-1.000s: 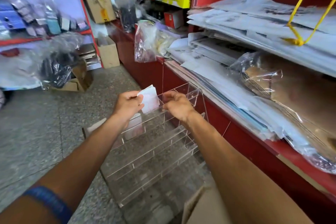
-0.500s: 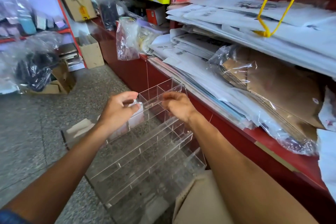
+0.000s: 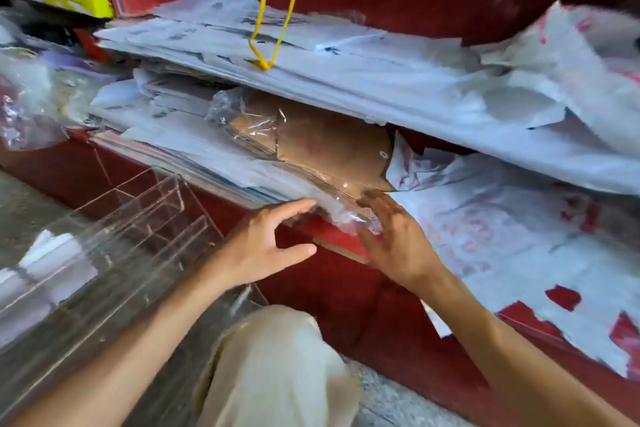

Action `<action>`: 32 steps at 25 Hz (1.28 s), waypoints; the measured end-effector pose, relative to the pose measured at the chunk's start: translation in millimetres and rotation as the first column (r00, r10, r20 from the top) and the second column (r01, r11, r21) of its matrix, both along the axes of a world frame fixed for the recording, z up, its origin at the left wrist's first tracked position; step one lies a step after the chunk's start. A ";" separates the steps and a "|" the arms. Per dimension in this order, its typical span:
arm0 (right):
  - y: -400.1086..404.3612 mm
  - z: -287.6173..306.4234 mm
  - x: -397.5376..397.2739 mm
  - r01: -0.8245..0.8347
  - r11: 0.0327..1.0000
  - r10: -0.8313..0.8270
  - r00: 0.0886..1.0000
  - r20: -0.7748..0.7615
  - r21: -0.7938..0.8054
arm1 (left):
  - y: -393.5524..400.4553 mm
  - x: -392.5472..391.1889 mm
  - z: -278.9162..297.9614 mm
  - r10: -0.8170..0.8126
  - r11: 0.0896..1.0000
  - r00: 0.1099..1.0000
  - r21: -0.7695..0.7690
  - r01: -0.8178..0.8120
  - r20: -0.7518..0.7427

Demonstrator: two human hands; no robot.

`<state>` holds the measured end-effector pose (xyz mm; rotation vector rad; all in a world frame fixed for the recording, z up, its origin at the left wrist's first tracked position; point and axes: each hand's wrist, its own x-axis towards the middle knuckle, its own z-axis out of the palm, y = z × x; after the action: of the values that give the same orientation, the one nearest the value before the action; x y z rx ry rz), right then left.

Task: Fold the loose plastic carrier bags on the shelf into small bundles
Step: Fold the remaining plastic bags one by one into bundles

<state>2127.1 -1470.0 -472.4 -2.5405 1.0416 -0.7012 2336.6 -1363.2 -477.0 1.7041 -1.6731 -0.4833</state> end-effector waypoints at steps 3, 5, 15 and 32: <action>-15.7 -1.7 -97.7 0.188 0.981 -0.191 0.977 -0.092 -0.038 | -50.4 -59.2 6.0 -0.212 0.977 0.958 0.013 0.213 0.193; -18.4 -2.7 -150.6 0.296 0.955 -0.287 0.929 -0.235 0.003 | -84.2 -97.2 10.5 -0.326 0.943 0.897 0.040 0.330 0.300; -30.0 -34.4 -243.0 0.393 0.918 -0.343 0.855 -0.390 0.054 | -156.8 -220.1 -23.7 -0.568 0.823 0.651 0.320 0.470 0.503; -55.4 -19.9 -244.0 0.408 0.907 -0.345 0.862 -0.372 0.106 | -156.5 -227.2 -15.3 -0.427 0.904 0.873 0.108 0.413 0.236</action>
<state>1883.1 -1525.4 -492.2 -2.3685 1.6739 -0.2247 2109.4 -1519.7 -492.2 1.4820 -2.2582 -0.5287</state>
